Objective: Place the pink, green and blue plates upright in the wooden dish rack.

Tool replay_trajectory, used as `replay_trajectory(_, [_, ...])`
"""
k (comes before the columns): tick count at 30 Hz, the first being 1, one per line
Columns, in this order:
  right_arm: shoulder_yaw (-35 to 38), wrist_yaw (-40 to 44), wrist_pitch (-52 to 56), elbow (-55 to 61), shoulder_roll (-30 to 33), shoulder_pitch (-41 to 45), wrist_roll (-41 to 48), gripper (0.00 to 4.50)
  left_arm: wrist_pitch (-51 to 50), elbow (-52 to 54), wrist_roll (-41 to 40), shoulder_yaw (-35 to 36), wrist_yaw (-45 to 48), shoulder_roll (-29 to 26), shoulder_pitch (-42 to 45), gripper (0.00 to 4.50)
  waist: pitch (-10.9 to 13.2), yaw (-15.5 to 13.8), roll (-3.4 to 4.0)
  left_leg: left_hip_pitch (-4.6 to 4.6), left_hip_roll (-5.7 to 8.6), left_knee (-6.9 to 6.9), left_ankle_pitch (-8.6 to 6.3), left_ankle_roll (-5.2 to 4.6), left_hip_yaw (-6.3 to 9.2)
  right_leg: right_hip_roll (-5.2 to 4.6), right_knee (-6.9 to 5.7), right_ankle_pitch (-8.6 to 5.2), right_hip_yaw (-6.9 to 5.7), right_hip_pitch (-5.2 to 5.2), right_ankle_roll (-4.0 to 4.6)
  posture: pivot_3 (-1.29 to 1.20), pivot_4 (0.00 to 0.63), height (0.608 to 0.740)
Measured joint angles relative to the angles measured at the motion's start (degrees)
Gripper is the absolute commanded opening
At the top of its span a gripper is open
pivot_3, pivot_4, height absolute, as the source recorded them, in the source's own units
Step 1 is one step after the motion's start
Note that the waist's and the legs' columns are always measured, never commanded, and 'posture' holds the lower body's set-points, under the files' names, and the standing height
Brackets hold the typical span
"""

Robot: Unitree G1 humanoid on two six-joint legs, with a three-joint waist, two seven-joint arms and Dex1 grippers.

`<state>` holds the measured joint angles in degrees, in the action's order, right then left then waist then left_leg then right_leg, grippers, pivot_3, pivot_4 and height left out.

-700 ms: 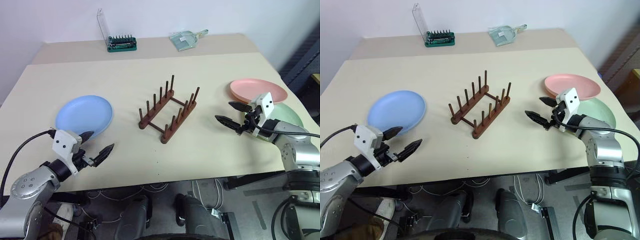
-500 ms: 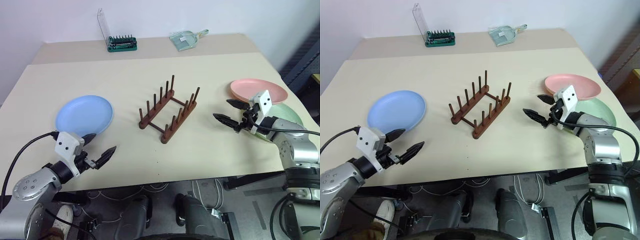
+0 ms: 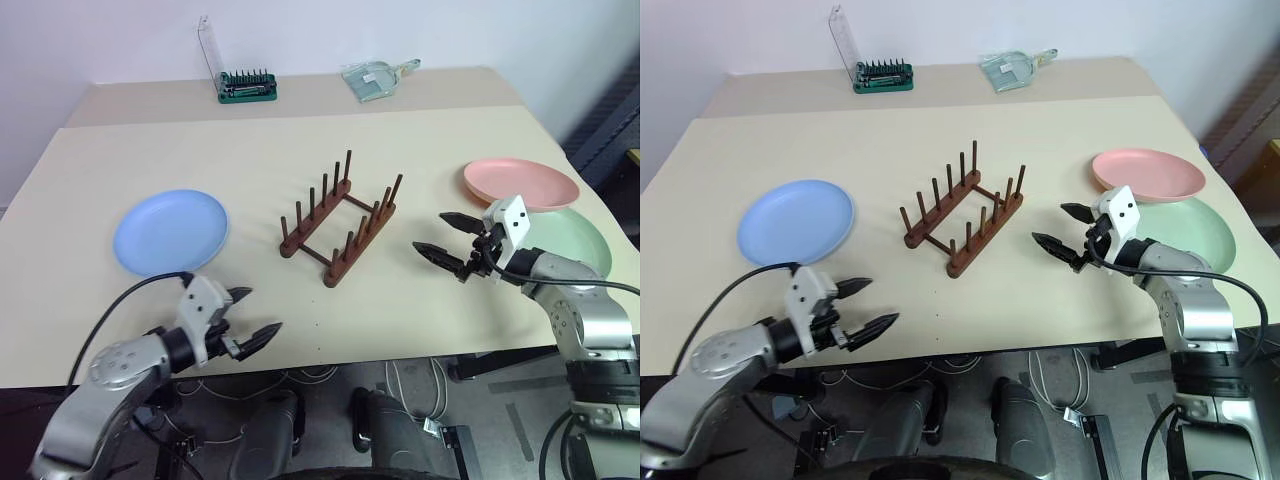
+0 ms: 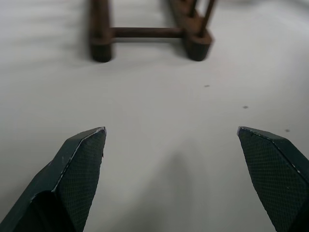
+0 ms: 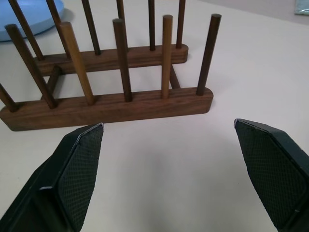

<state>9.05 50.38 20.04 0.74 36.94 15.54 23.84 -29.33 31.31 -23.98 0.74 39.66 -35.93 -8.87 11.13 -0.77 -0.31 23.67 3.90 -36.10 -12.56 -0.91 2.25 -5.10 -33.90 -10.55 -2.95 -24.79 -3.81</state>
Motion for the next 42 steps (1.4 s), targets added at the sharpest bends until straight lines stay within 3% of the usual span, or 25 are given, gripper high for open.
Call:
replay_trajectory(5, [0.6,-1.8,2.8,5.8,-0.4,-4.3,1.3,4.42,1.6,-7.3,6.7,-9.0,-0.5,2.8,8.2,4.5,0.0,-0.1,0.0,0.12,0.01,-0.02,0.0,-0.02,-0.05,-0.01,0.01,0.0,-0.02,-0.1,-0.02,0.0,0.15,0.74])
replay_trajectory(9, [1.0,-3.3,4.1,11.0,-0.5,-7.1,2.7,4.42,2.6,-13.0,9.7,-14.1,-2.0,10.1,14.7,4.5,0.0,-0.4,0.02,0.14,0.01,-0.11,0.0,-0.05,-0.12,-0.04,-0.02,0.04,-0.04,-0.07,-0.09,0.0,0.15,0.74])
replay_trajectory(19, [0.6,-5.7,5.0,13.1,-2.0,-8.2,3.4,4.42,3.6,-20.4,14.8,-18.2,-6.9,18.8,20.6,4.5,-0.1,-1.6,0.07,-0.15,0.0,-0.14,-0.02,-0.09,-0.2,-0.1,0.0,0.0,-0.13,0.27,-0.15,0.0,0.15,0.74])
replay_trajectory(22, [0.1,-5.4,5.0,13.0,-2.1,-7.5,3.4,4.5,3.1,-22.7,17.3,-19.4,-10.1,21.8,22.8,3.69,-0.1,-1.7,0.07,-0.14,-0.18,-0.15,-0.04,-0.12,-0.5,-0.27,0.04,-0.05,-0.3,0.41,-0.24,0.0,0.15,0.74])
replay_trajectory(28, [-0.9,-4.5,4.7,11.9,-2.1,-5.4,3.4,4.5,2.8,-23.8,19.0,-18.1,-13.2,23.6,23.4,0.77,-0.1,-1.6,0.08,-0.14,-0.22,-0.12,-0.08,-0.22,-0.53,-0.27,0.09,-0.11,-0.37,0.43,-0.35,0.0,0.15,0.74])
replay_trajectory(36, [-1.5,-3.7,4.3,10.4,-1.2,-5.5,1.6,4.5,5.0,-24.6,20.9,-18.2,-13.3,22.9,23.4,0.75,-0.2,-1.5,0.1,-0.15,-0.24,-0.15,-0.04,-0.38,-0.59,-0.28,0.06,-0.12,-0.37,0.43,-0.37,0.0,0.15,0.74])
replay_trajectory(42, [-1.1,-2.7,3.3,9.1,1.7,-7.7,-0.4,4.5,11.3,-26.3,19.4,-17.9,-4.5,17.3,23.6,0.75,-0.2,-1.5,0.09,-0.14,-0.34,-0.07,-0.09,-0.3,-0.68,-0.24,0.07,-0.13,-0.38,0.33,-0.35,0.0,0.15,0.74])
